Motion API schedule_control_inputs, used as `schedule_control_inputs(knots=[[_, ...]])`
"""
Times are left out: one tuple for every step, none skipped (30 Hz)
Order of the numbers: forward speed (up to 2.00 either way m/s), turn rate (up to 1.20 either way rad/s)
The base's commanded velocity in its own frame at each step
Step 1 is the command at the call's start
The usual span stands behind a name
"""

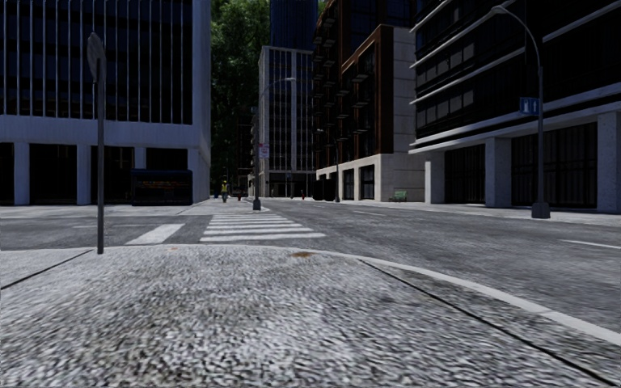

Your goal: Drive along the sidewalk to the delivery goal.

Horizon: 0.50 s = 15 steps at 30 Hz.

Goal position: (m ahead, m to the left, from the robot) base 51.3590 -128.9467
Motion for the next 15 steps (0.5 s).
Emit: schedule_control_inputs(knots=[[2.0,0.0],[2.0,0.0],[2.0,0.0],[2.0,0.0],[2.0,0.0],[2.0,0.0],[2.0,0.0],[2.0,0.0],[2.0,0.0],[2.0,0.03],[2.0,0.14],[2.0,0.18],[2.0,0.18],[2.0,0.18],[2.0,0.19]])
